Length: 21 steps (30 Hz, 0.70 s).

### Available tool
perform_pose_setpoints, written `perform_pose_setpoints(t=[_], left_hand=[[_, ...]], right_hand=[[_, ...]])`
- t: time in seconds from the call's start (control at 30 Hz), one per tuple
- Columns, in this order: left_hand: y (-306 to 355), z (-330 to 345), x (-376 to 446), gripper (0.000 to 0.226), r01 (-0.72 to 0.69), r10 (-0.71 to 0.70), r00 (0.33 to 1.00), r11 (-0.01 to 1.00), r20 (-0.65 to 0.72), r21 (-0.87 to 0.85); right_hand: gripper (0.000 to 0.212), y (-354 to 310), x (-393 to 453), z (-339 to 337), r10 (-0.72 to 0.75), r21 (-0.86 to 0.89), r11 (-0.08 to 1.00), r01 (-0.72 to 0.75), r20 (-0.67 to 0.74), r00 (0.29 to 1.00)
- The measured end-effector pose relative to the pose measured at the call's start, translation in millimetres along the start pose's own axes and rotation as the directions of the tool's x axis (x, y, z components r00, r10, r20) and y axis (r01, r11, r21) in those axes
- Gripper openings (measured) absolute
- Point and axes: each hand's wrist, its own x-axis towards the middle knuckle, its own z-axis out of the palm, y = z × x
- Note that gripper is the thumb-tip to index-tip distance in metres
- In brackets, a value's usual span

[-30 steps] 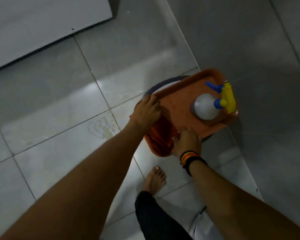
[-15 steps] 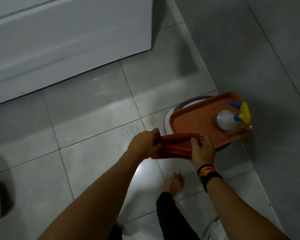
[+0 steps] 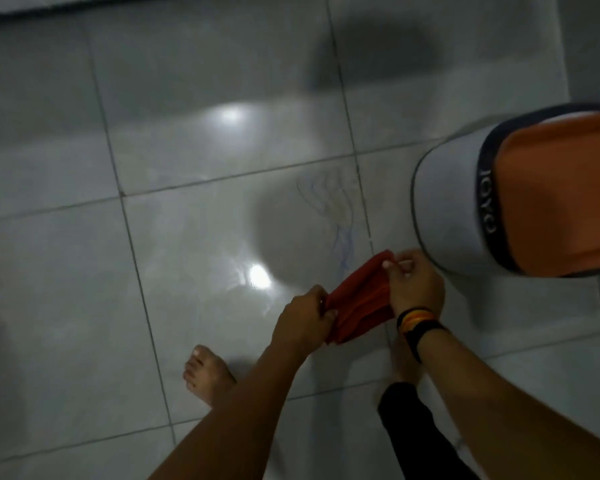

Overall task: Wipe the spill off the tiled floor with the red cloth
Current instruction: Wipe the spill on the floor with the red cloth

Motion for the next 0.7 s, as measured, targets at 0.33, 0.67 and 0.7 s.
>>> perform_pose_setpoints(t=[0.33,0.67,0.7], left_hand=[[-78.3,50.1,137.3,0.065,-0.175,0.277,0.916,0.927,-0.29,0.332],[-136.0,-15.7,218.0,0.168,-0.093,0.342,0.888,0.788,-0.307,0.609],[-137.2,-16.0,219.1,0.169,-0.102,0.351,0.886,0.786,-0.304,0.609]], right_hand=[[0.073,82.6,90.3,110.8,-0.092,-0.312,0.941,0.134,0.144,0.985],[0.078,75.7,82.1,224.8,-0.267,-0.558,0.795,0.237,0.029,0.963],[0.076,84.3,75.8,229.1,-0.391,-0.594,0.71,0.38,0.116,0.913]])
